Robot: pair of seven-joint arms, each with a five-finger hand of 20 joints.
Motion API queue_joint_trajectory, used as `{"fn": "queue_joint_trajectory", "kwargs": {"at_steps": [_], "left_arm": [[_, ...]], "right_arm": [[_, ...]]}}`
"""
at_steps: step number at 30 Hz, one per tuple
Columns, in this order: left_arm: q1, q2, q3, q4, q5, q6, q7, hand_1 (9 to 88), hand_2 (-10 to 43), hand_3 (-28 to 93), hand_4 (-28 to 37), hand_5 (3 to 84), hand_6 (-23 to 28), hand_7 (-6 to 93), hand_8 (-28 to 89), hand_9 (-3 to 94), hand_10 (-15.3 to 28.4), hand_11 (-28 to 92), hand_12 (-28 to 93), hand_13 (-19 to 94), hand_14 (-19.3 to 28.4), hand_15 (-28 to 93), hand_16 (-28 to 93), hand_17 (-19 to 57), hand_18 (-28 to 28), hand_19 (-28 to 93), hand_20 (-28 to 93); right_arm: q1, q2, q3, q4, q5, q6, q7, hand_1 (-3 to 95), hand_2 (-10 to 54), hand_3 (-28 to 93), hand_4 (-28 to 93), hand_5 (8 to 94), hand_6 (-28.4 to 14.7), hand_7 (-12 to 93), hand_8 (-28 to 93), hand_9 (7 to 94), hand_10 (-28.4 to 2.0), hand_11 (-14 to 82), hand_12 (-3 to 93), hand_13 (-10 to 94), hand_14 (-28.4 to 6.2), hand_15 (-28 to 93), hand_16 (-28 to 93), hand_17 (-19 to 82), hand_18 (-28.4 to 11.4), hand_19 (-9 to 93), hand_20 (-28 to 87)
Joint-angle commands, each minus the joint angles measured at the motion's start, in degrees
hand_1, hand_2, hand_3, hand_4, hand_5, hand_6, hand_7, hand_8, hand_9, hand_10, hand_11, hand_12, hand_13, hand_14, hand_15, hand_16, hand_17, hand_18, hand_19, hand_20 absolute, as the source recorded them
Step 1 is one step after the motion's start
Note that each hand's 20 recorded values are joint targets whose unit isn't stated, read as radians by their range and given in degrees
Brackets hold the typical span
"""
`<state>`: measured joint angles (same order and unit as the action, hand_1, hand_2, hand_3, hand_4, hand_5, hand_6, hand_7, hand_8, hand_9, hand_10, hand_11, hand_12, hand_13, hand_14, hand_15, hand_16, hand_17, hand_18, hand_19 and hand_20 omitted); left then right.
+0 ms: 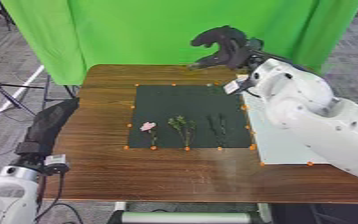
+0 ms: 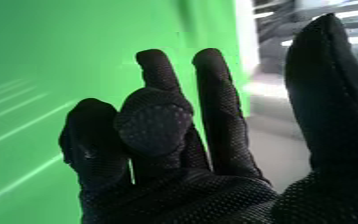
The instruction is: Arrange flowers
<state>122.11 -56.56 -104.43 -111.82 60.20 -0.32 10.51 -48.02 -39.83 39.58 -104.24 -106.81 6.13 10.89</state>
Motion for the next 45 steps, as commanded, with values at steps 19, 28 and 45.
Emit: {"fn": "queue_joint_trajectory", "kwargs": {"at_steps": [19,28,45], "left_arm": [[1.1,-1.12,-0.94,-0.94,1.35,-1.76,-1.33,22.2,-2.7,61,-26.0,39.0,4.9,9.1,-5,32.3,13.2,12,12,23,13.8,4,1,0.5,7.5,3,10],[1.6,-1.29,-1.35,-1.18,1.47,-2.08,-1.85,21.9,-2.8,61,-26.0,39.0,4.4,9.3,-5,32.4,13.2,12,12,24,14.0,5,1,0.6,7.7,3,10],[0.8,-1.2,-1.17,-1.03,2.02,-3.45,-2.7,22.1,-2.6,60,-26.2,38.8,4.2,9.0,-5,32.4,13.2,12,12,24,14.2,5,1,0.6,7.8,4,10]], "right_arm": [[-38.6,13.2,29.2,3.6,-6.4,-1.4,13.8,29.7,-9.5,65,-15,55.9,0.7,15,-5,60.1,-15.0,14.2,26.7,80,-5.7,71,31,55,-16.9,93,65],[-45.2,12.2,34.3,4.6,-6.8,-2.5,15.3,29.4,-9.5,65,-14,56.4,0.6,15,-5,60.6,-15.2,14.9,26.6,80,-5.8,71,31,55,-16.9,93,65],[-42.9,11.2,25.8,7.1,-8.6,7.1,17.5,48.8,-9.5,62,-16,62.8,1.4,19,2,66.7,-12.9,19.2,29.3,83,-3.9,72,31,58,-15.7,93,66]]}}
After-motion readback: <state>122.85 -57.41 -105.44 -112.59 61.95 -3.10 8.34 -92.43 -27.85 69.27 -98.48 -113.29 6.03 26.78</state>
